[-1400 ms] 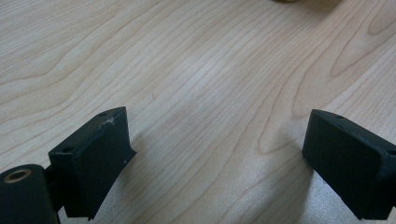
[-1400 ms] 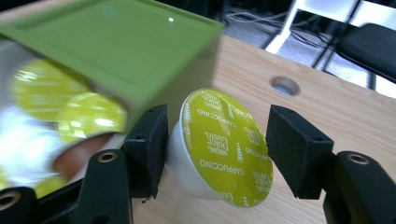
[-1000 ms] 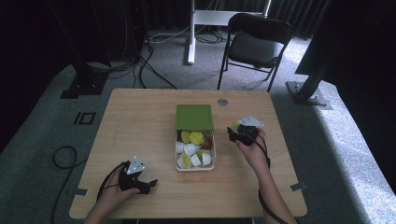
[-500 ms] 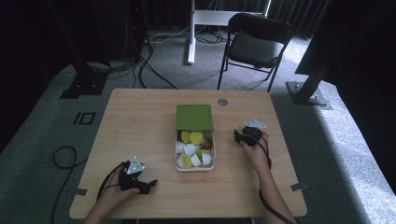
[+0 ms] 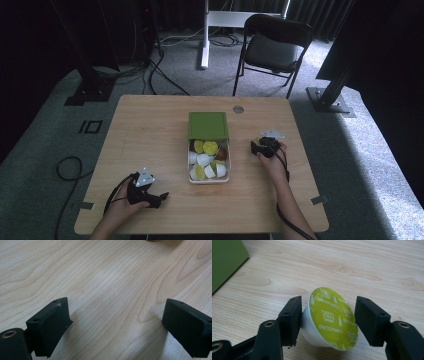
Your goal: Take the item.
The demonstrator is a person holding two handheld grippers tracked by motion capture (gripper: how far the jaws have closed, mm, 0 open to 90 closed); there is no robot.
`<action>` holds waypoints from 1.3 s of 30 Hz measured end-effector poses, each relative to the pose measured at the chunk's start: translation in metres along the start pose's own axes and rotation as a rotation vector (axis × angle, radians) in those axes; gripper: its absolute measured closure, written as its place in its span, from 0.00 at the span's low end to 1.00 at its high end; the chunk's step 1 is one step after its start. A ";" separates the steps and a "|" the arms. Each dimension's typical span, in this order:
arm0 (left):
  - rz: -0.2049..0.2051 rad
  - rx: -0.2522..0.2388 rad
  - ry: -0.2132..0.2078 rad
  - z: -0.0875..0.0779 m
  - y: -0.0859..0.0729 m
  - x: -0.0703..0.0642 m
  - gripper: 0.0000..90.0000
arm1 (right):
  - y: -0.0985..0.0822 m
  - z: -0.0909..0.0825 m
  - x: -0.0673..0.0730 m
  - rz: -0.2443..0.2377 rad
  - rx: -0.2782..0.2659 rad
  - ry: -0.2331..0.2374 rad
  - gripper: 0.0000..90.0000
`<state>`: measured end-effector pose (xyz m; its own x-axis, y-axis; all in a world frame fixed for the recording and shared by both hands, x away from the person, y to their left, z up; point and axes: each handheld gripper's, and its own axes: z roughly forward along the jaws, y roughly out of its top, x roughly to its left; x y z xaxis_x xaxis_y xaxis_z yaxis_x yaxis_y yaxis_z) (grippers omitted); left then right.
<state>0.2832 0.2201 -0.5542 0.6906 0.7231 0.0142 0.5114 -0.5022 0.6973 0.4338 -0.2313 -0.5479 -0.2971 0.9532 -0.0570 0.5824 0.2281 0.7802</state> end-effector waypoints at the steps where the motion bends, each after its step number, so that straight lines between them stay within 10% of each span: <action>1: 0.000 0.000 0.000 0.000 0.000 0.000 0.10 | 0.000 0.000 0.000 0.003 -0.001 0.002 0.44; 18: 0.000 0.000 0.000 0.000 0.000 0.000 0.10 | 0.006 -0.029 0.002 -0.045 -0.072 0.116 0.14; 32: 0.000 0.000 0.000 0.000 0.000 0.000 0.10 | -0.012 -0.053 0.012 -0.191 -0.054 0.246 0.16; 39: 0.000 0.000 0.000 0.000 0.000 0.000 0.10 | -0.021 -0.064 0.018 -0.260 -0.102 0.383 0.19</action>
<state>0.2832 0.2201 -0.5542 0.6906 0.7231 0.0145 0.5115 -0.5025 0.6971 0.3675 -0.2317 -0.5257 -0.6921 0.7207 -0.0393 0.3803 0.4104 0.8288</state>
